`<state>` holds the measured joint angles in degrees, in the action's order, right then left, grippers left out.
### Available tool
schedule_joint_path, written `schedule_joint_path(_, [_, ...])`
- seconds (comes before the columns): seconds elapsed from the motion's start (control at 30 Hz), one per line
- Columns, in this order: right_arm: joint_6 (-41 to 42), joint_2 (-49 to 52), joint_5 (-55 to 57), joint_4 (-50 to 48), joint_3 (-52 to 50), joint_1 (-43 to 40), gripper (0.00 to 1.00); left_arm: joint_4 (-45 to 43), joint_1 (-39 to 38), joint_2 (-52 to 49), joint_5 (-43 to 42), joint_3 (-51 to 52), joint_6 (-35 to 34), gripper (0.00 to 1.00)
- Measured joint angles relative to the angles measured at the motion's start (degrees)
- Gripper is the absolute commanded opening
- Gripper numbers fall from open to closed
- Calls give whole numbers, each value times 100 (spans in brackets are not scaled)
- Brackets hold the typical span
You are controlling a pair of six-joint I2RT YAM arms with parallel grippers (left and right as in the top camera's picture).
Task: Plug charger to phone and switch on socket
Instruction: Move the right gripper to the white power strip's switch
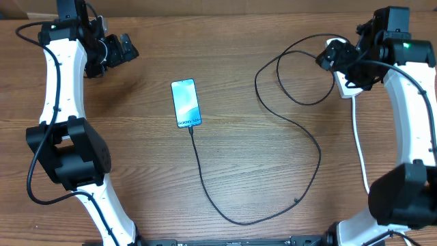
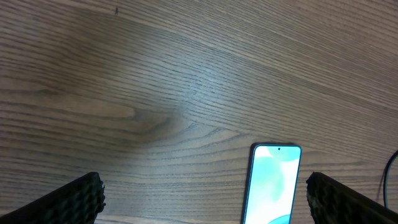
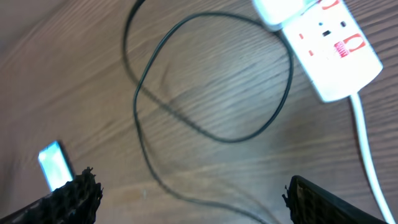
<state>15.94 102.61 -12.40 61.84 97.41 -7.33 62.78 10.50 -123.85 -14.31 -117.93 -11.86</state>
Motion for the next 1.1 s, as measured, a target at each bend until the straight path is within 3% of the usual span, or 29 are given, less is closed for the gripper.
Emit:
schedule_joint_path(0.37, [426,846,-50,-1373,0,-885,92,0,0,0,2,0,0,100])
schedule_joint_path(0.87, [531,2031,254,-1958,225,-1318,92,2,-2,-2,2,0,0,100])
schedule_joint_path(1.1, [804,2085,645,-2140,229,-1316,92,2,0,0,2,0,2,100])
